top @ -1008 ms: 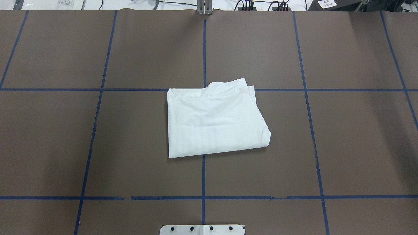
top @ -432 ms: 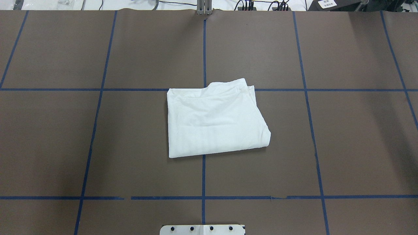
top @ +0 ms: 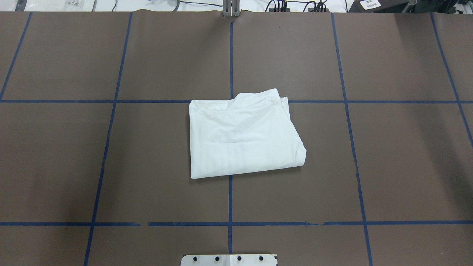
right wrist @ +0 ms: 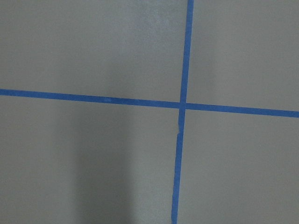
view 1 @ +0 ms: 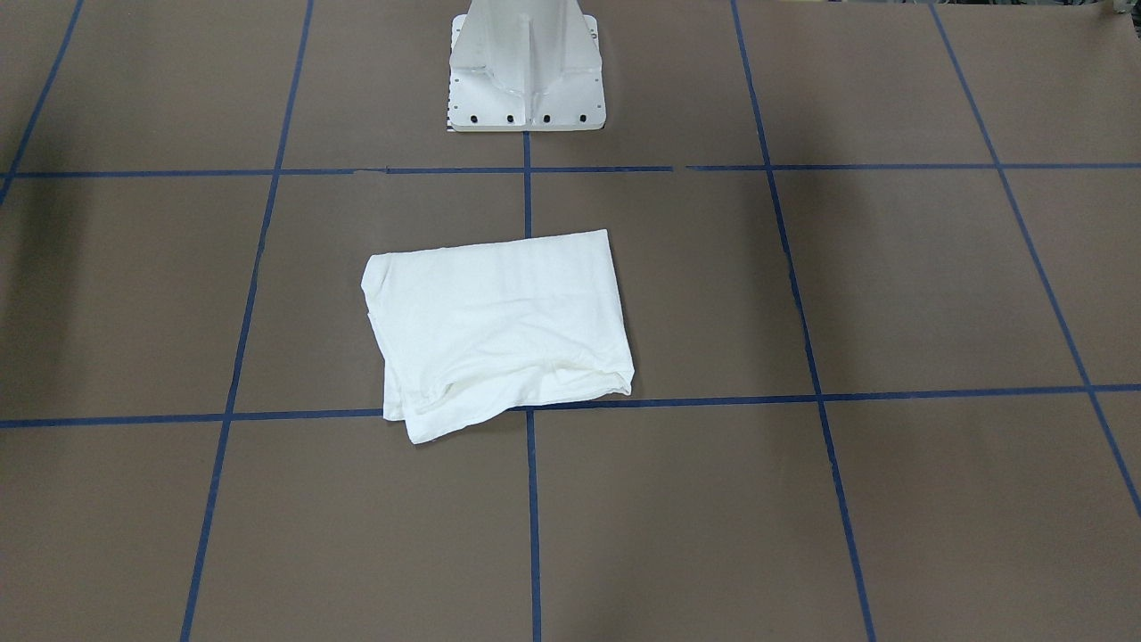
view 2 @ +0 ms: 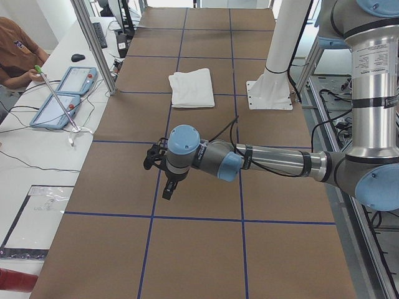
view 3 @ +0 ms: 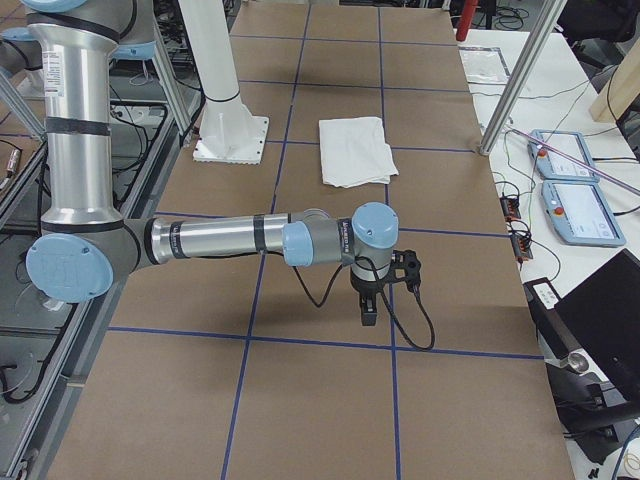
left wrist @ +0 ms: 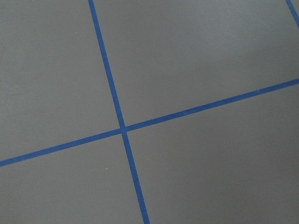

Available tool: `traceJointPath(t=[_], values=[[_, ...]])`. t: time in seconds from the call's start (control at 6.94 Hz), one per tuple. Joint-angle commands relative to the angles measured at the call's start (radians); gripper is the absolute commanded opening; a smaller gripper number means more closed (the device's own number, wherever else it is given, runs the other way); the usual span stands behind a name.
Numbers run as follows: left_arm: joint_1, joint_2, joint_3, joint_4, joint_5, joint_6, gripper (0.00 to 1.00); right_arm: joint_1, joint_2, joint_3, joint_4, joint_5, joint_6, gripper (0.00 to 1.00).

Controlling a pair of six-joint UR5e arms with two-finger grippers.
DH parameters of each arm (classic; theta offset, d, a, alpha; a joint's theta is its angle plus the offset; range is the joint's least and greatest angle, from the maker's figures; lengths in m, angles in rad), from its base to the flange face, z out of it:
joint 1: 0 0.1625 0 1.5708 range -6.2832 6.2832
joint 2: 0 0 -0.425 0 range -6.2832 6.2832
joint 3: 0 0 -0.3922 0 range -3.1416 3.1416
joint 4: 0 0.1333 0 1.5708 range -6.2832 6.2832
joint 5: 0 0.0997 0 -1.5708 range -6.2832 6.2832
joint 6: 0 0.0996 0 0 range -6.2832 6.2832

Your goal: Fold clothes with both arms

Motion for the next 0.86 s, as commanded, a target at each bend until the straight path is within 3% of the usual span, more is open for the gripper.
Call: traceJointPath(t=[0.0,0.72], values=[[-0.001,-0.002,0.005,-0.003,-0.001,-0.002,1.0,0.0,-0.007,0.018,-0.003,0.002,0.002,1.0],[0.001,-0.004,-0.02,-0.001,0.001,-0.001,1.0,0.0,-0.002,0.024,-0.001,-0.001,0.002,1.0]])
